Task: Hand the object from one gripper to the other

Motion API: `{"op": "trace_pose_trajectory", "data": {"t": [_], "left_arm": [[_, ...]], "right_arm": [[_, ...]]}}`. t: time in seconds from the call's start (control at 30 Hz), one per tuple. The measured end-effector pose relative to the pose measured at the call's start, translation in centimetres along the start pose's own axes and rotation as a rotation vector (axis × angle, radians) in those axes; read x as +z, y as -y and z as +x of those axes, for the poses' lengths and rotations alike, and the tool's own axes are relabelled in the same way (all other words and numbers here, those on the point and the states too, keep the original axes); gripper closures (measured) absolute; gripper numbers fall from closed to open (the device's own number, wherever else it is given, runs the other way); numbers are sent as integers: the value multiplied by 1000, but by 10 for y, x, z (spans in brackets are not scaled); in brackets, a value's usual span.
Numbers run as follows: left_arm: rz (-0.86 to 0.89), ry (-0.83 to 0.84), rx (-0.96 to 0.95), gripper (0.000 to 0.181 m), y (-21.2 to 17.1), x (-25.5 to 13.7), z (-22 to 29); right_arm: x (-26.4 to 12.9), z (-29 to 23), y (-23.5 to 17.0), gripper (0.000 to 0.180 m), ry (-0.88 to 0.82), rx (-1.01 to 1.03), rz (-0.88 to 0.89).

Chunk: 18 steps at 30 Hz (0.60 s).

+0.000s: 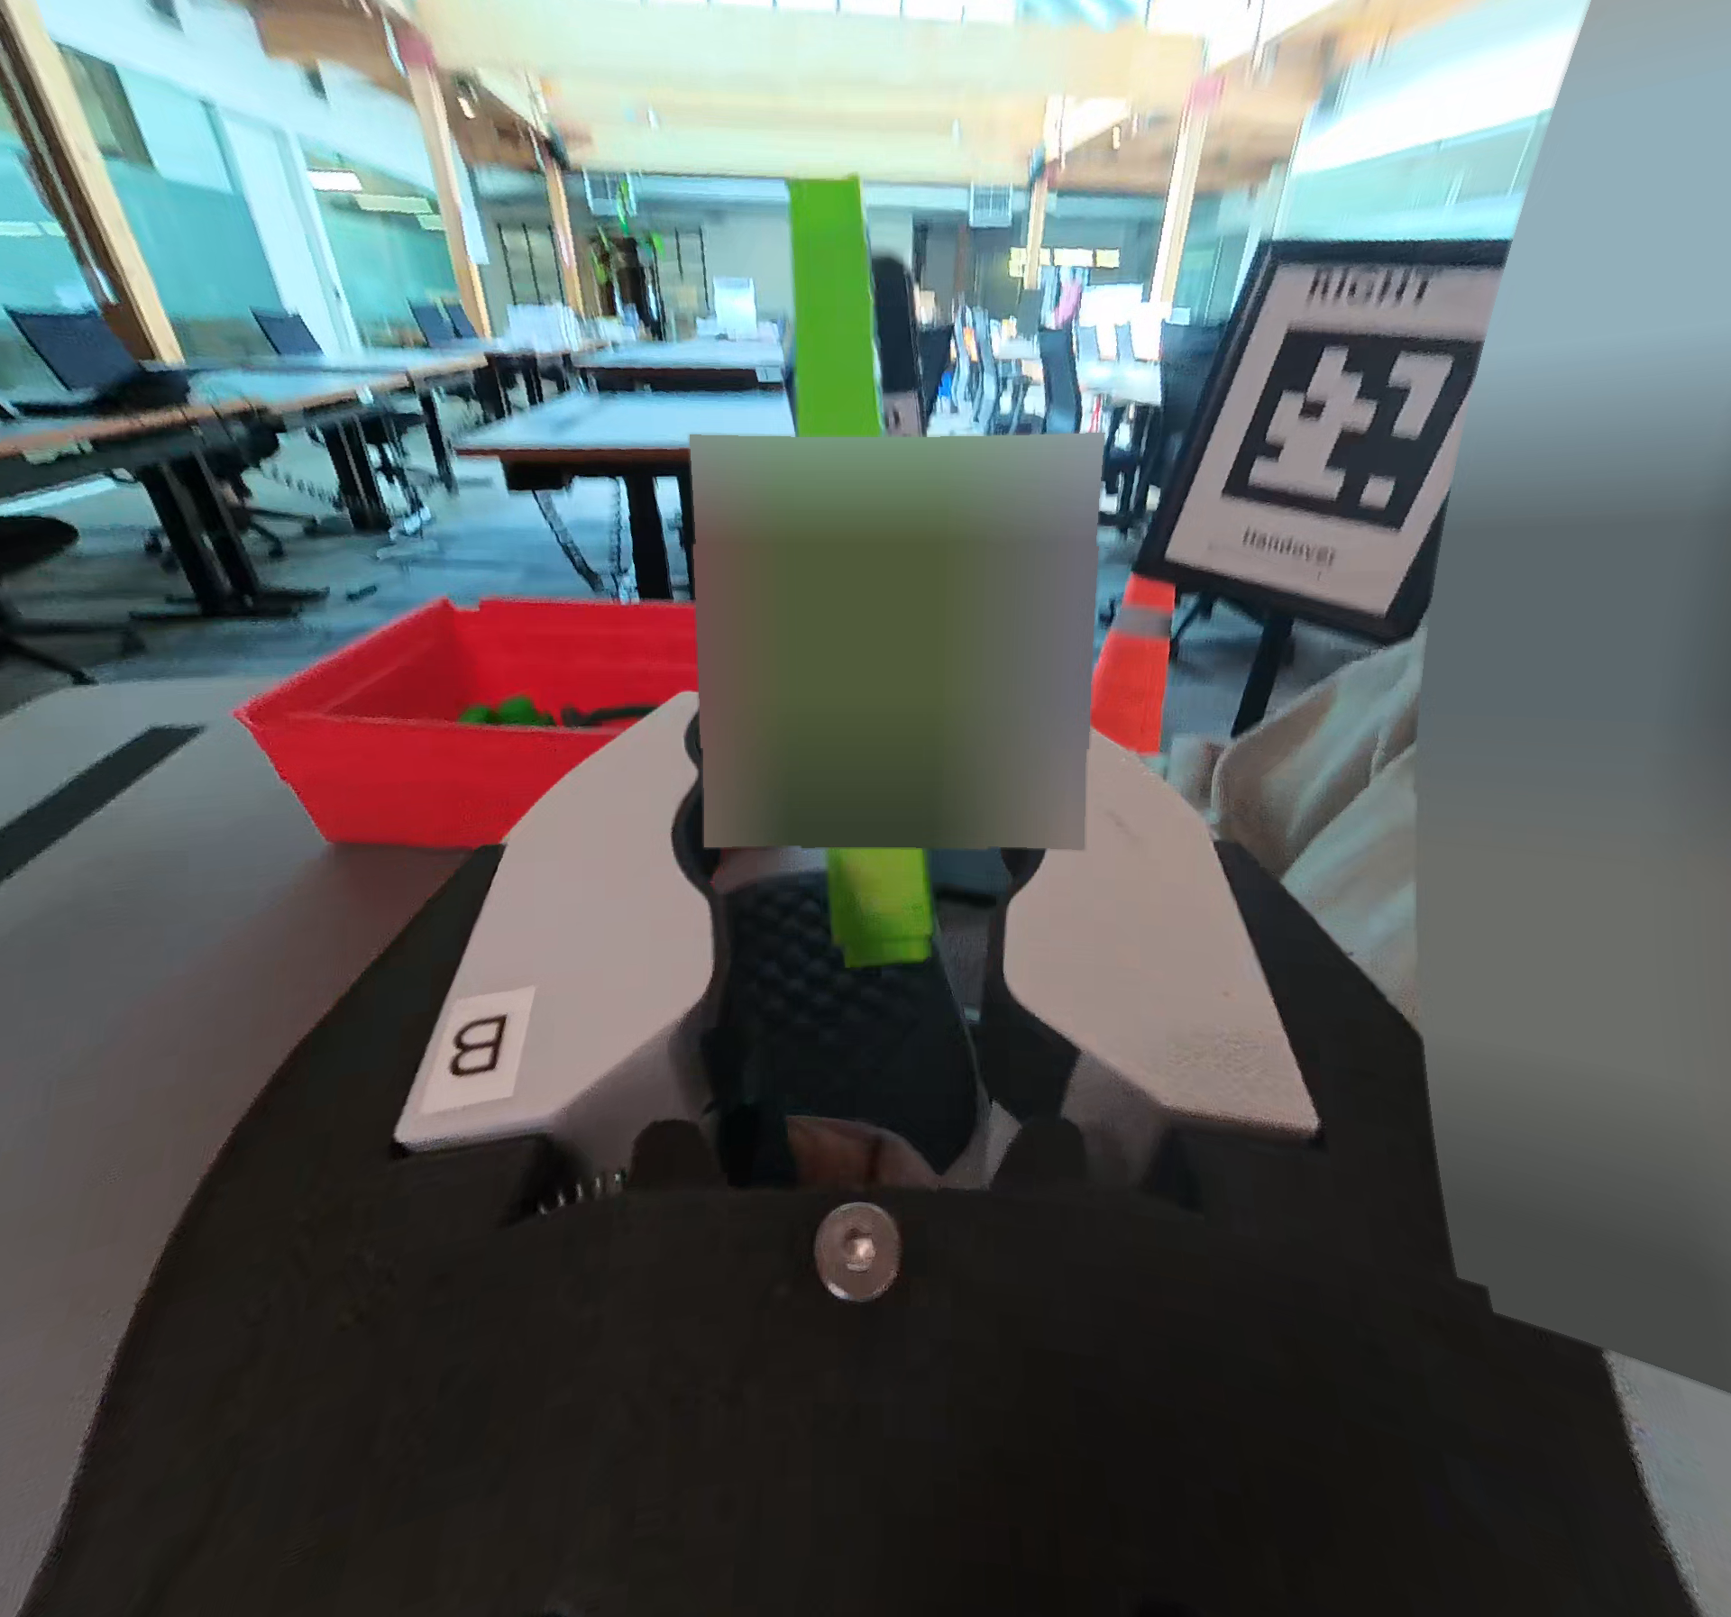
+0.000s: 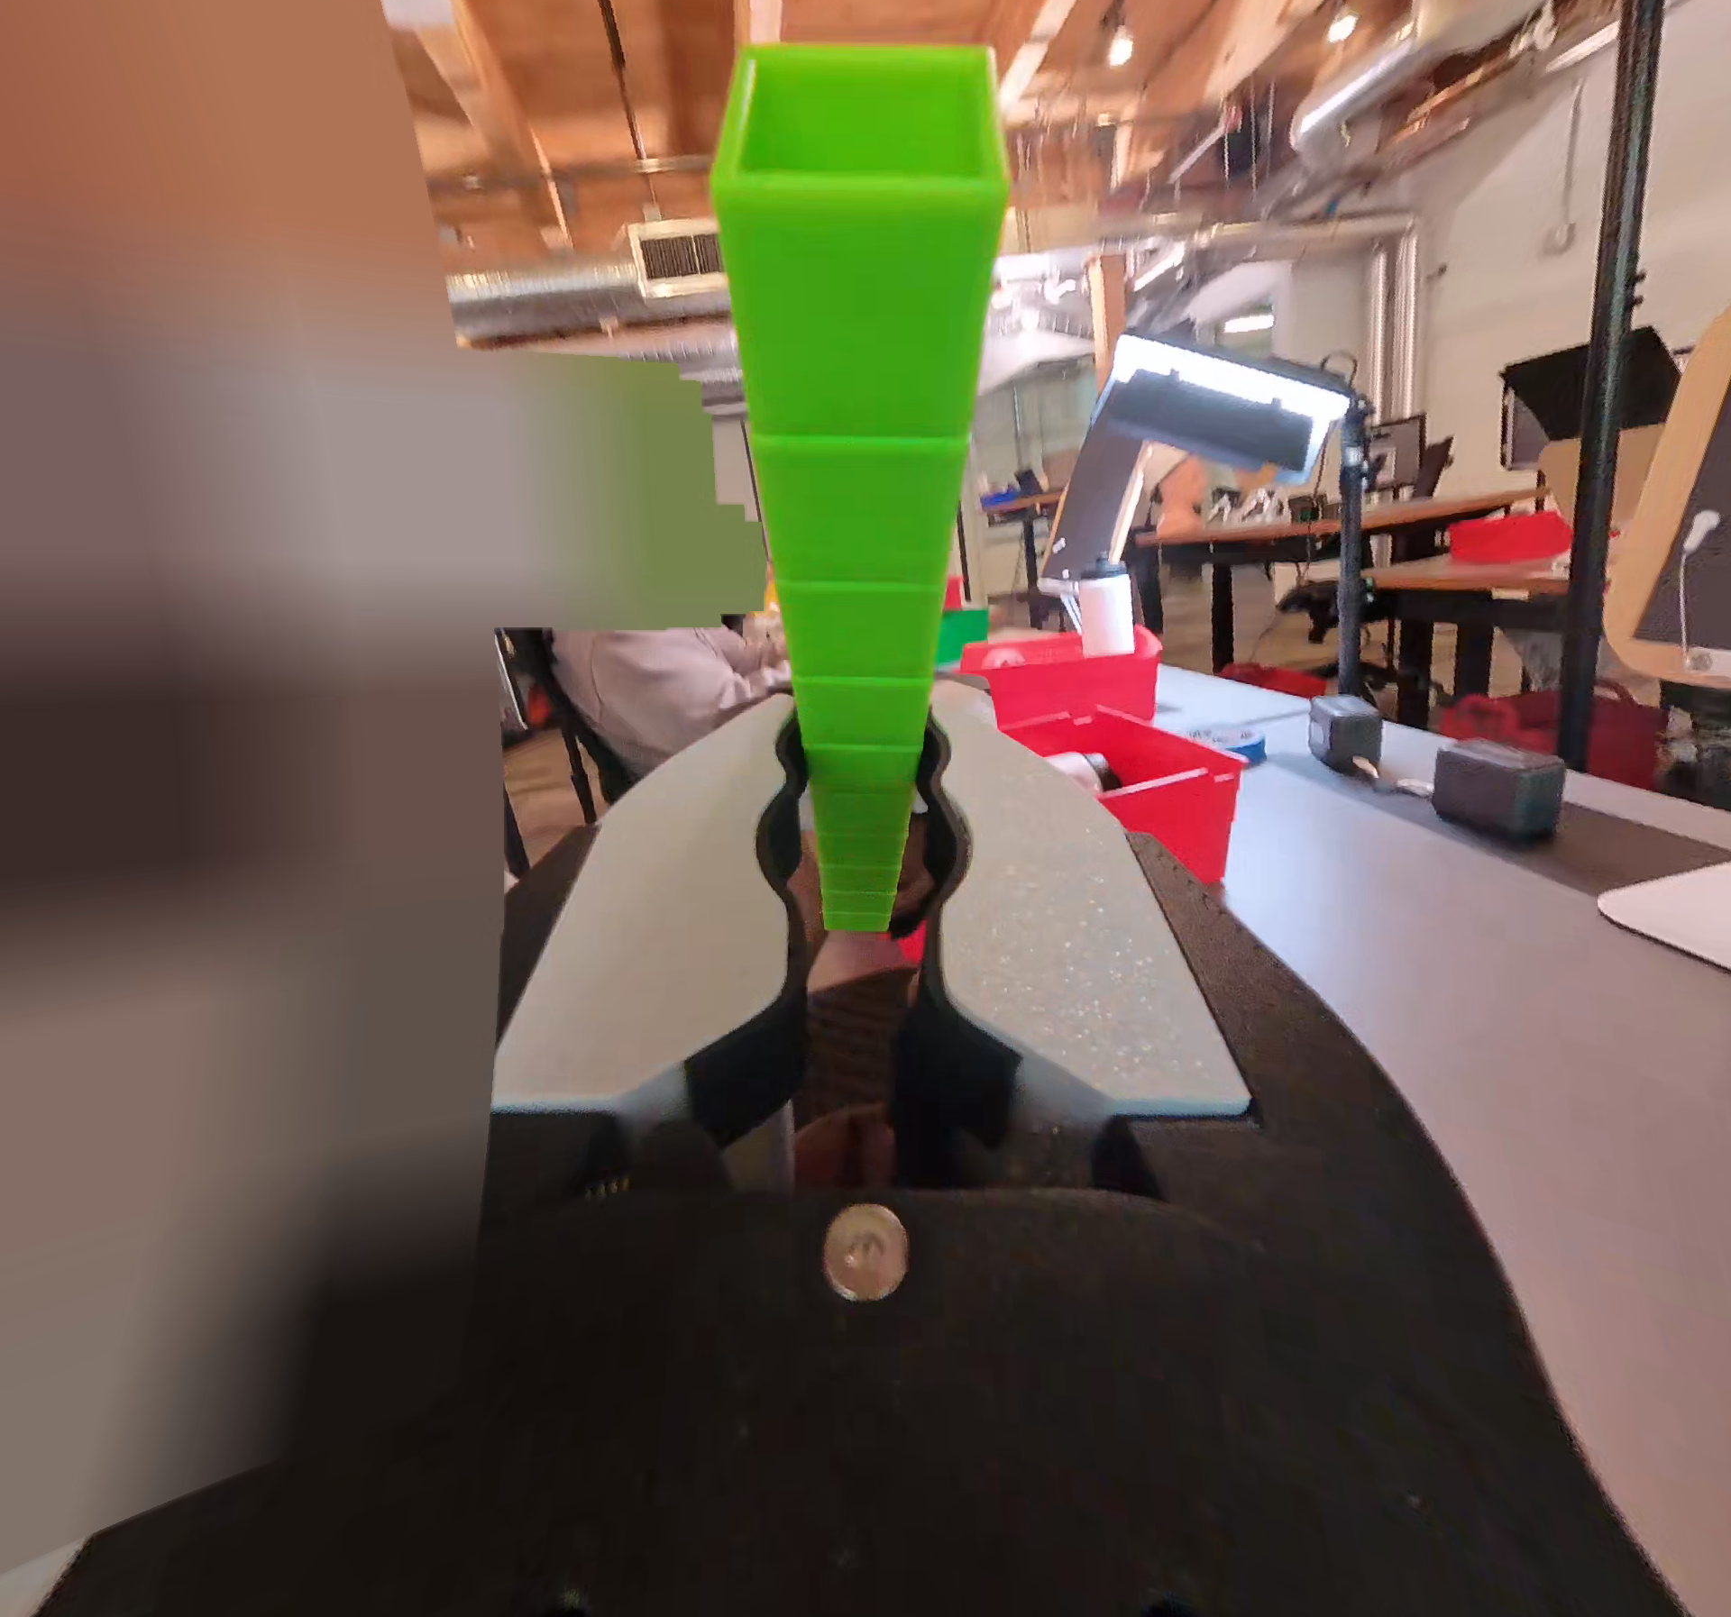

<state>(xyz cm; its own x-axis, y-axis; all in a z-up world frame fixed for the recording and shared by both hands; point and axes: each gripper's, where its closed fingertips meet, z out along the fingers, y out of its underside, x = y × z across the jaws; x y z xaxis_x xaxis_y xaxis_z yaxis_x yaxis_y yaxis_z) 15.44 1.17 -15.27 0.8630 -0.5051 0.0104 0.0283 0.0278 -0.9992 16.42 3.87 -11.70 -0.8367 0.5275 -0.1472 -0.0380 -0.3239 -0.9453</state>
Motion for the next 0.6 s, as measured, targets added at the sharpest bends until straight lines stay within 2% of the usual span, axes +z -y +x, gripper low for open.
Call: {"op": "trace_pose_trajectory", "data": {"t": [0.03,0.07,0.17,0.23,0.33,0.43,0.5,0.6], "left_arm": [[-51,-7,6,123,-8,6,3],[-103,-2,12,124,-17,11,4],[-216,31,46,155,-37,23,1],[-200,31,32,157,-37,28,0],[-78,11,-15,158,-24,34,-1],[43,2,-60,158,-9,37,-1],[47,-26,-58,153,-9,39,4],[3,-30,-28,144,-15,37,4]], "right_arm": [[1,0,-5,158,-4,-8,-31],[2,0,-9,158,-3,-12,-58],[5,-1,-13,157,-9,-22,-87],[5,-1,-11,157,-27,-39,-67],[6,0,0,157,-73,-67,14],[14,2,-14,146,-109,-127,-70],[18,-1,-20,156,-99,-151,-95],[16,-4,-24,157,-96,-160,-151]]}}
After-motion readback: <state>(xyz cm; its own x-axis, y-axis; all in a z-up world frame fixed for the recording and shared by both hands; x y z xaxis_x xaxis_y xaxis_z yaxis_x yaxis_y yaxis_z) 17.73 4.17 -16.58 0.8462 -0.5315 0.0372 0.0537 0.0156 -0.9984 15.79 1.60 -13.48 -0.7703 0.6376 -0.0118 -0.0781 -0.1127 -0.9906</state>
